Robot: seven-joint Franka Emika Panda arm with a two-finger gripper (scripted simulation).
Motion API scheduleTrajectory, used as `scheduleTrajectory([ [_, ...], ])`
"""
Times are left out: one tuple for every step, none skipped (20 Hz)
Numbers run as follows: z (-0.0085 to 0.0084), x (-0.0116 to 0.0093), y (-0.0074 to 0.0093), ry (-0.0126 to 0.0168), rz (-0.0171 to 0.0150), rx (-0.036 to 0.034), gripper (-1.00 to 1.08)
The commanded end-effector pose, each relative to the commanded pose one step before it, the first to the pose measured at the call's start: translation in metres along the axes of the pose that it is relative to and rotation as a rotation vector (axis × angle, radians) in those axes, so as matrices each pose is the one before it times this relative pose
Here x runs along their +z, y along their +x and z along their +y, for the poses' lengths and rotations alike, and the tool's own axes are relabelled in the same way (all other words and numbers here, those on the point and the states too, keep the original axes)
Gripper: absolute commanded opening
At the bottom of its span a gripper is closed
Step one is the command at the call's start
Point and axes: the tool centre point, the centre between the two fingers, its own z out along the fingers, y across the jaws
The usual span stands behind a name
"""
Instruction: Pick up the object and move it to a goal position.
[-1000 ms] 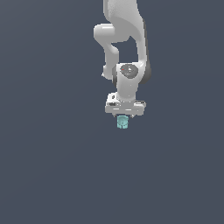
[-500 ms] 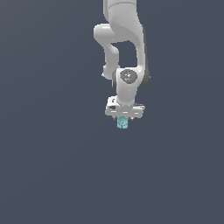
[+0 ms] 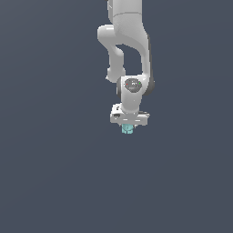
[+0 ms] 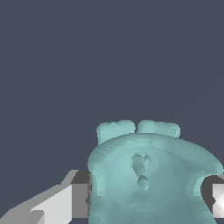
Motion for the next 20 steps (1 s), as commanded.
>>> scheduleTrajectory([
  [-0.00002,0.00103,-0.00017,-0.00011,-0.00054,-0.00007,-1.00],
  [0.00000,0.00000,0.00000,0.00000,0.00000,0.00000,-1.00],
  [0.00000,0.00000,0.00000,0.00000,0.00000,0.00000,-1.00],
  [0.00000,0.00000,0.00000,0.00000,0.00000,0.00000,-1.00],
  [0.00000,0.00000,0.00000,0.00000,0.00000,0.00000,-1.00],
  [0.00000,0.00000,0.00000,0.00000,0.00000,0.00000,-1.00],
  [0.00000,0.00000,0.00000,0.00000,0.00000,0.00000,-1.00],
  [0.00000,0.00000,0.00000,0.00000,0.00000,0.00000,-1.00],
  [-0.00002,-0.00114,0.00043,0.00036,0.00178,0.00017,-1.00],
  [0.00012,-0.00022,-0.00003,0.00000,0.00000,0.00000,-1.00],
  [0.00035,-0.00067,-0.00008,0.00000,0.00000,0.00000,-1.00],
  [0.00058,-0.00112,-0.00013,0.00000,0.00000,0.00000,-1.00],
  [0.00081,-0.00157,-0.00018,0.00000,0.00000,0.00000,-1.00],
  [0.00104,-0.00202,-0.00023,0.00000,0.00000,0.00000,-1.00],
  [0.00128,-0.00247,-0.00028,0.00000,0.00000,0.00000,-1.00],
  [0.00151,-0.00292,-0.00033,0.00000,0.00000,0.00000,-1.00],
  [0.00174,-0.00338,-0.00038,0.00000,0.00000,0.00000,-1.00],
  [0.00198,-0.00384,-0.00043,0.00000,0.00000,0.00000,-1.00],
  [0.00222,-0.00431,-0.00048,0.00000,0.00000,0.00000,-1.00],
  [0.00246,-0.00478,-0.00053,0.00000,0.00000,0.00000,-1.00],
])
